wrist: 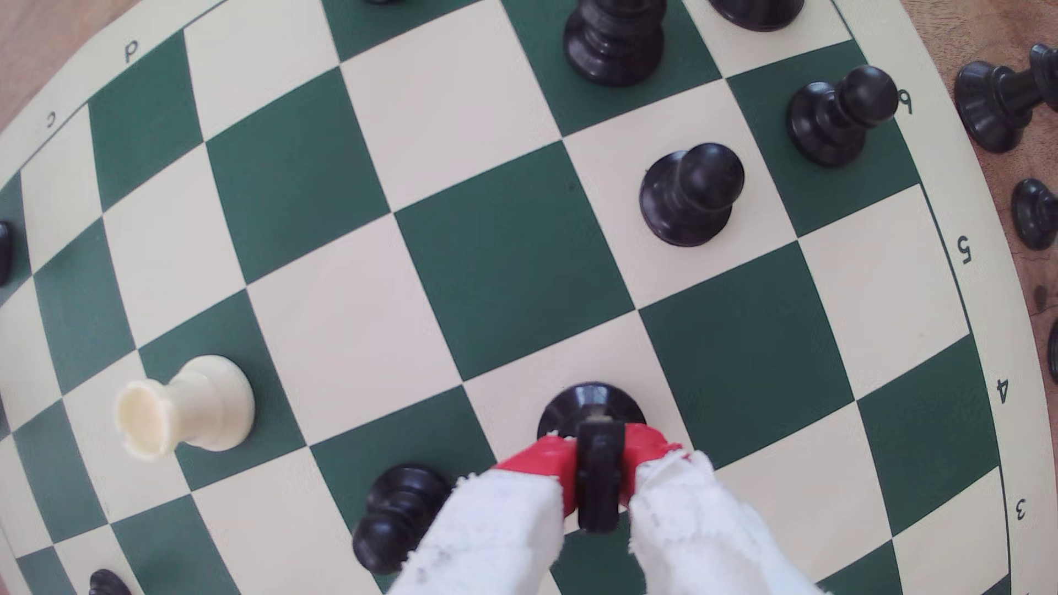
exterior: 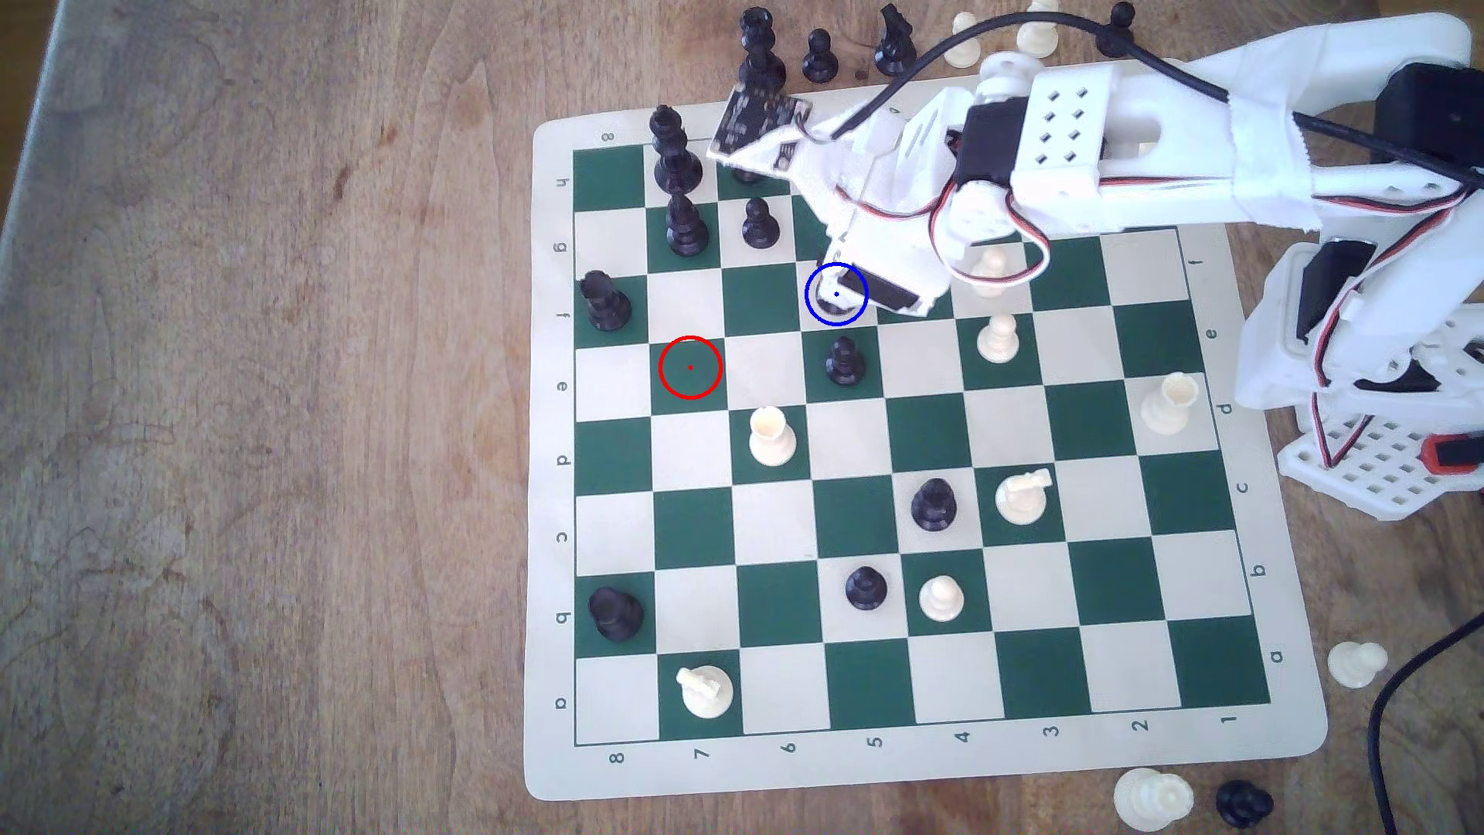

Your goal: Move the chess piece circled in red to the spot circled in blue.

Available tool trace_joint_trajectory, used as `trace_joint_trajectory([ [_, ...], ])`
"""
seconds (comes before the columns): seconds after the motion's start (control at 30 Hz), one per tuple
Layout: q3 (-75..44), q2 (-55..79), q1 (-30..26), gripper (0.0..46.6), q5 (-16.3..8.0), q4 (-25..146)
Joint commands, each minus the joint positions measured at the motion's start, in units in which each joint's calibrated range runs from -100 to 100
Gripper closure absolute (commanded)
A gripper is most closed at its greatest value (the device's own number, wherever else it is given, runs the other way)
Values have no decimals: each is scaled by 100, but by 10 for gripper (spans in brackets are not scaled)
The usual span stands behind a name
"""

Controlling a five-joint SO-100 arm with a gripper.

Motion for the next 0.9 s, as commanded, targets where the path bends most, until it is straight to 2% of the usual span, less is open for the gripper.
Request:
trace_joint_trajectory([
  [0.0,-28,-92,73,443,39,-80],
  [0.17,8,-185,57,344,29,-80],
  [0.2,8,-202,49,318,20,-80],
  [0.23,8,-236,41,260,10,-80],
  [0.3,8,-278,34,221,-5,-80],
  [0.53,-74,-677,41,202,-5,223],
  [0.87,-391,-1110,26,213,-15,755],
])
